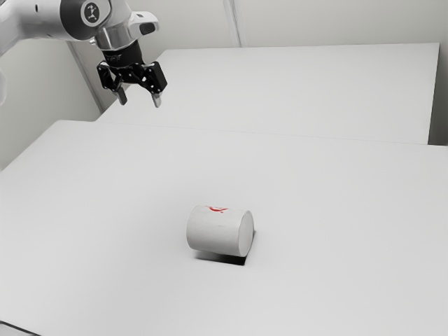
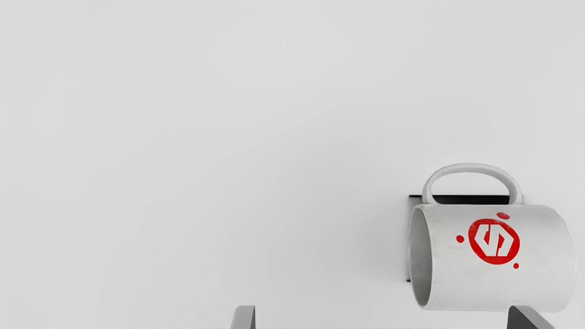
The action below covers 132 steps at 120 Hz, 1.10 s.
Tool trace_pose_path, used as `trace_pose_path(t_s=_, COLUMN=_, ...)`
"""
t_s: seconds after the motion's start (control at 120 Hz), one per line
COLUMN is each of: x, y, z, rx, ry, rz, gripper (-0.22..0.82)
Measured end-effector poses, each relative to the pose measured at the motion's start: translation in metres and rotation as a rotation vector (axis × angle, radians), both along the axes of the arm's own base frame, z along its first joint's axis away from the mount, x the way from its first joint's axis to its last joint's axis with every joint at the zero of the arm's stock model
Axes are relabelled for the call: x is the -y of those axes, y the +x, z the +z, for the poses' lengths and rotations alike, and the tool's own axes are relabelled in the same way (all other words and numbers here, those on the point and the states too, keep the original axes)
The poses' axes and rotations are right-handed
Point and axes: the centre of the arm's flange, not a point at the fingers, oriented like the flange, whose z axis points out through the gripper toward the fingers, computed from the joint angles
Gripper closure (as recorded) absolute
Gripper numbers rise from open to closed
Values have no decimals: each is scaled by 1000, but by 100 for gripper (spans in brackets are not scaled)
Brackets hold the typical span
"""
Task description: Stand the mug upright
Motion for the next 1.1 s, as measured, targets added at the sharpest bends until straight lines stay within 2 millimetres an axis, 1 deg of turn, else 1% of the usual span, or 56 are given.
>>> trace_pose_path(t_s=0.242, x=0, y=-4, z=0, rx=-7, ry=1, rz=3, gripper=0)
trace_pose_path(t_s=0.342, x=-5, y=-13, z=-3, rx=-16, ry=-5, rz=14, gripper=0)
trace_pose_path(t_s=0.425, x=-9, y=-25, z=-14, rx=-29, ry=-35, rz=26, gripper=0)
trace_pose_path(t_s=0.542, x=-20, y=-29, z=-29, rx=-36, ry=-106, rz=62, gripper=0)
trace_pose_path(t_s=0.608, x=-33, y=-30, z=-40, rx=-47, ry=-161, rz=104, gripper=0)
trace_pose_path(t_s=0.7, x=-53, y=-35, z=-68, rx=-95, ry=-229, rz=182, gripper=0)
trace_pose_path(t_s=0.775, x=-61, y=-38, z=-87, rx=-116, ry=-279, rz=217, gripper=0)
trace_pose_path(t_s=0.833, x=-61, y=-40, z=-103, rx=-128, ry=-316, rz=225, gripper=0)
trace_pose_path(t_s=0.95, x=-56, y=-42, z=-133, rx=-136, ry=-386, rz=212, gripper=0)
trace_pose_path(t_s=1.1, x=-50, y=-43, z=-159, rx=-115, ry=-466, rz=180, gripper=0)
